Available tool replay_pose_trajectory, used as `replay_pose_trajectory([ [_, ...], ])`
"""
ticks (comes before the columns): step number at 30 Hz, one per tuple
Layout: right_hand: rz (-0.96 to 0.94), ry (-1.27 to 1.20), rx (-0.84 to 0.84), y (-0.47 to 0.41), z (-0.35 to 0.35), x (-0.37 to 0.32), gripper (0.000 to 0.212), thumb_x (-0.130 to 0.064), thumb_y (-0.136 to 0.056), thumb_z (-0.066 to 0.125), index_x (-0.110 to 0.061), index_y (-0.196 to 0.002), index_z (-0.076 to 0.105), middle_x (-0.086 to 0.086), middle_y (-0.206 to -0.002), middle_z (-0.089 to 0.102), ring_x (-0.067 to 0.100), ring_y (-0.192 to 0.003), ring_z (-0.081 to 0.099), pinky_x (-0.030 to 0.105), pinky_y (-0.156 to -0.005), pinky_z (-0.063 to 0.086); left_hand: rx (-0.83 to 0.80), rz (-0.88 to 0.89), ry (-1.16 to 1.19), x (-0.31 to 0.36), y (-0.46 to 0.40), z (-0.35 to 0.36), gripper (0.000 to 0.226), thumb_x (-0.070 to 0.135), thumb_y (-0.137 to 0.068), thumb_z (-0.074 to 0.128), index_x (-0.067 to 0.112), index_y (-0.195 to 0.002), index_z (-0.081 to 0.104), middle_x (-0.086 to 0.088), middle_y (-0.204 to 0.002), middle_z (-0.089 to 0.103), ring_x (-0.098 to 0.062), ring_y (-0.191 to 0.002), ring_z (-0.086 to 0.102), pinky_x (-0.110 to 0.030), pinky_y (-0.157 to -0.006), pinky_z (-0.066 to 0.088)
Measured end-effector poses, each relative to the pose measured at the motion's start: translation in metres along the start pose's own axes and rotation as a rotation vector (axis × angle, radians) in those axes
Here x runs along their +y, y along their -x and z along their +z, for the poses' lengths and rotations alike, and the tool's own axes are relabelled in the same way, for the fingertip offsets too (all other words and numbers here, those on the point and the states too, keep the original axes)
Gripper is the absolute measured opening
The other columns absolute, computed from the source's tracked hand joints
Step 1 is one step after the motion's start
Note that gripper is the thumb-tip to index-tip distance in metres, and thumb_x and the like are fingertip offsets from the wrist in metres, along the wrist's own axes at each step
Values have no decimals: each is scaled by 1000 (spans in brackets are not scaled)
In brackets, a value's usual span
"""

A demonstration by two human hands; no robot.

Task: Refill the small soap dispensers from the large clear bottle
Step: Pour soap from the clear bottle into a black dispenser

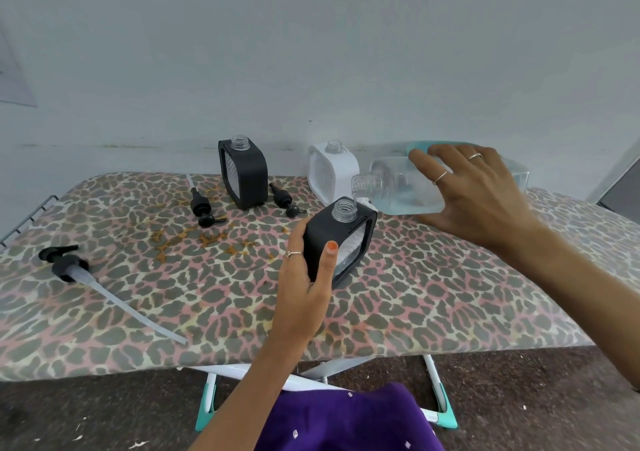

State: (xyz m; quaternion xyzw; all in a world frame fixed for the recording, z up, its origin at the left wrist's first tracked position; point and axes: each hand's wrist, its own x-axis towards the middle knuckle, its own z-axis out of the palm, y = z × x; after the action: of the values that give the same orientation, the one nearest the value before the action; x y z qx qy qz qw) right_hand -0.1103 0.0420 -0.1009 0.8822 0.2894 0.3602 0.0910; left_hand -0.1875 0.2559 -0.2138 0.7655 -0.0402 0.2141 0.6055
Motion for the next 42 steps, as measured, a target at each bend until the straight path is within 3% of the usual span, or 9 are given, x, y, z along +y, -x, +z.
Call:
replay_pose_trajectory([
  [6,155,-196,-24,7,6,-15,81,-33,-58,85,-13,-126,46,14,-105,62,38,-87,61,46,-74,47,-11,-11,12,-4,0,0,55,52,-91,43,32,-141,29,13,-131,52,-1,-122,47,-28,-104,41],
  [9,291,-358,-36,18,8,-26,80,-33,-61,84,-12,-129,48,13,-109,62,37,-91,60,43,-76,47,-10,-28,41,-4,6,0,53,51,-91,44,36,-139,30,15,-131,52,1,-122,47,-27,-103,41],
  [12,468,-565,-9,30,11,-31,79,-34,-64,84,-15,-130,45,8,-114,60,28,-93,58,31,-73,44,-18,-44,58,-9,12,0,56,49,-91,45,30,-142,31,23,-125,54,1,-118,50,-26,-100,44],
  [16,685,-710,134,38,16,-10,70,-30,-64,85,-17,-119,44,-3,-99,56,17,-84,53,18,-63,35,-3,4,-10,-1,1,10,55,48,-91,45,31,-141,31,34,-111,55,4,-108,54,-18,-92,44],
  [21,850,-786,229,51,27,-6,66,-32,-66,84,-18,-115,42,2,-100,61,20,-89,59,30,-77,44,-1,20,6,-4,-2,3,56,54,-91,43,30,-141,32,28,-110,59,3,-106,56,-13,-90,43],
  [25,950,-837,288,64,37,-5,61,-31,-67,85,-24,-109,42,1,-99,61,19,-90,61,38,-83,51,3,19,-5,-8,-1,2,66,63,-86,41,30,-142,29,12,-93,56,-1,-89,55,-19,-84,47],
  [29,1020,-861,340,72,43,-5,62,-32,-67,85,-16,-113,45,3,-103,62,20,-93,61,30,-81,46,1,19,-5,-8,-1,3,65,62,-87,42,30,-142,30,20,-106,60,-5,-103,58,-31,-96,46],
  [33,1062,-914,358,78,44,-3,68,-33,-68,84,-14,-119,44,5,-109,62,21,-98,63,36,-87,50,12,-2,-4,-6,-2,4,55,59,-87,42,38,-137,32,25,-104,62,1,-102,57,-21,-91,44],
  [42,1058,-915,350,85,47,-5,66,-38,-71,82,-11,-120,47,6,-108,61,18,-98,62,38,-88,51,7,13,-36,-4,-2,3,72,64,-86,41,23,-143,29,-12,-90,60,-21,-87,59,-31,-83,51],
])
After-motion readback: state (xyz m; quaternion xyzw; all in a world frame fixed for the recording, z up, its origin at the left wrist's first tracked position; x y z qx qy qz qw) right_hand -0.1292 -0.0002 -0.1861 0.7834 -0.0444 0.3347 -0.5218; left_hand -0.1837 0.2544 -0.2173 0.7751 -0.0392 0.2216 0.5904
